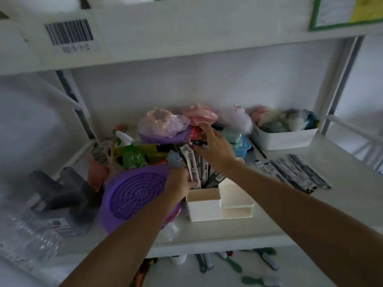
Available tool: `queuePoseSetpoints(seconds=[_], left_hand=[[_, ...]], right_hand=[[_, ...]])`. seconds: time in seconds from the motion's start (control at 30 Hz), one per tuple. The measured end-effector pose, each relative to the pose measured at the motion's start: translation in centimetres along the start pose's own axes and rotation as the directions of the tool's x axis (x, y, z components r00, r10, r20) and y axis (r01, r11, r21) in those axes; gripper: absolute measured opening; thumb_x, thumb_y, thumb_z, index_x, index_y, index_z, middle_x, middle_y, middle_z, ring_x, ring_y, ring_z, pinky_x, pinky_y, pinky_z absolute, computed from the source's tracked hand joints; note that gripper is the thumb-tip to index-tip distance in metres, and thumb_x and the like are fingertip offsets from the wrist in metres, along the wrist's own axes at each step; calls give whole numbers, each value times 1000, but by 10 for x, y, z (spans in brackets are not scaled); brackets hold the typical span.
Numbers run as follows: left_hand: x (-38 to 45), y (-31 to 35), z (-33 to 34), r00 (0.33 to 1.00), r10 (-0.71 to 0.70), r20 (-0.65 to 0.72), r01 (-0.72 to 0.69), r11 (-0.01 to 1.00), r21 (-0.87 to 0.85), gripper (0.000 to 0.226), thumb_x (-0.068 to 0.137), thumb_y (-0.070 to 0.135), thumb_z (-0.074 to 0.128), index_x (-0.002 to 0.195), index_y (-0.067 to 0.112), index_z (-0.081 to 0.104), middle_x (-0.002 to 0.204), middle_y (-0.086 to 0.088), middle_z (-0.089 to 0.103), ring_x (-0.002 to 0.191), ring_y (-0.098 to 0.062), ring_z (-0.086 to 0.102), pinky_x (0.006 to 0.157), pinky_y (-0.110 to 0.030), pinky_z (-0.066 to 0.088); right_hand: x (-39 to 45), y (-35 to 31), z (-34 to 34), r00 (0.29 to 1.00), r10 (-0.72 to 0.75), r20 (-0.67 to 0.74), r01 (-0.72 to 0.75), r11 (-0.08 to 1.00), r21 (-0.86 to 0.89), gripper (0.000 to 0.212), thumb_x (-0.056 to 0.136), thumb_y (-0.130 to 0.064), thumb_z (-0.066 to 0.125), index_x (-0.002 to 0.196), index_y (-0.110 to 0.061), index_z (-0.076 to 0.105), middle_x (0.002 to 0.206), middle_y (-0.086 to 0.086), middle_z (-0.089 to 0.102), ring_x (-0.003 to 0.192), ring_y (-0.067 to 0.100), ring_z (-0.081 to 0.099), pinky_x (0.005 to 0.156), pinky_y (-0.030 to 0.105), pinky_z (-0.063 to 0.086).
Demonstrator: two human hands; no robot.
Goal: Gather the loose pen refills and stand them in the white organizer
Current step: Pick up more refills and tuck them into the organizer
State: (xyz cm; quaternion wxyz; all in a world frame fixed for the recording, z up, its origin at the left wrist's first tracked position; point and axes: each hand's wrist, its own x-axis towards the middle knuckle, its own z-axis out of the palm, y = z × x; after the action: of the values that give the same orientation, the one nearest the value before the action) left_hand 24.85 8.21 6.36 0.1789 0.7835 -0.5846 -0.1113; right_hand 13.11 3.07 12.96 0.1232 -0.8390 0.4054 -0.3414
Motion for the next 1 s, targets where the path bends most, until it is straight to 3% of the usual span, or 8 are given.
queuePoseSetpoints(seconds=[0.1, 0.23, 0.47, 0.63, 0.7, 0.8, 0.9, 1.0], left_hand=[[-5, 0, 5, 1000, 18, -1, -18, 997, 74, 35, 81, 30, 66, 98, -1, 65, 103, -18, 70, 97, -31, 65, 84, -41, 52], [-13, -1, 9, 998, 62, 13, -63, 986, 152, 33, 80, 34, 65, 97, 7, 69, 103, -11, 74, 95, -25, 68, 83, -32, 52], [-23, 30, -4, 955, -135, -263, 88, 979, -186, 69, 64, 31, 80, 117, 2, 45, 120, -18, 60, 112, -33, 56, 93, -41, 50], [-48, 94, 31, 799, -137, -585, -26, 965, -262, 28, 77, 21, 69, 84, 0, 51, 79, -21, 58, 77, -34, 57, 65, -41, 41], [-51, 129, 60, 858, 5, -514, -127, 971, -201, 25, 78, 14, 66, 67, 10, 43, 67, -8, 45, 69, -30, 50, 62, -41, 38], [-46, 179, 105, 958, 116, -262, -180, 956, -233, 38, 78, 16, 64, 57, 22, 33, 64, 4, 38, 70, -23, 45, 63, -37, 38], [-22, 215, 141, 997, 45, -57, -61, 952, -301, 20, 79, 24, 66, 88, 10, 56, 96, -11, 58, 91, -27, 55, 76, -33, 42], [15, 233, 169, 976, -169, 134, 203, 931, -302, 58, 80, 37, 64, 127, 9, 44, 132, -18, 48, 120, -32, 49, 96, -35, 44]], right_hand=[[-11, -6, 11, 978, -161, 135, 187, 960, -209, 61, 95, -26, 41, 148, -18, 13, 157, 8, 21, 145, 25, 19, 119, 45, 18], [-39, 6, 33, 901, -45, 431, 255, 860, -442, 64, 96, -31, 36, 149, -18, 4, 160, 3, 1, 148, 22, -4, 120, 42, -6], [-53, 27, -24, 975, -209, 73, 221, 921, -320, 59, 95, -21, 36, 149, -26, 11, 160, 3, 2, 148, 24, -5, 111, 45, -18], [-82, 122, -78, 993, 112, 47, -88, 929, -359, 63, 92, -14, 39, 148, -23, 12, 160, 8, 0, 148, 25, -4, 117, 50, -8], [-97, 166, -89, 941, 331, 72, -283, 886, -367, 58, 91, -15, 42, 145, -22, 22, 159, 7, 7, 148, 26, 0, 119, 49, 0], [-113, 212, -99, 849, 518, 106, -464, 826, -319, 38, 88, -12, 45, 125, -17, 56, 144, 9, 44, 137, 27, 32, 112, 44, 24], [-112, 249, -108, 832, 544, 108, -497, 818, -291, 32, 87, -9, 47, 111, -18, 67, 124, 8, 64, 121, 27, 52, 103, 38, 33], [-98, 288, -116, 788, 600, 136, -574, 797, -189, 32, 88, -10, 46, 111, -18, 68, 122, 11, 65, 117, 31, 56, 99, 36, 39]])
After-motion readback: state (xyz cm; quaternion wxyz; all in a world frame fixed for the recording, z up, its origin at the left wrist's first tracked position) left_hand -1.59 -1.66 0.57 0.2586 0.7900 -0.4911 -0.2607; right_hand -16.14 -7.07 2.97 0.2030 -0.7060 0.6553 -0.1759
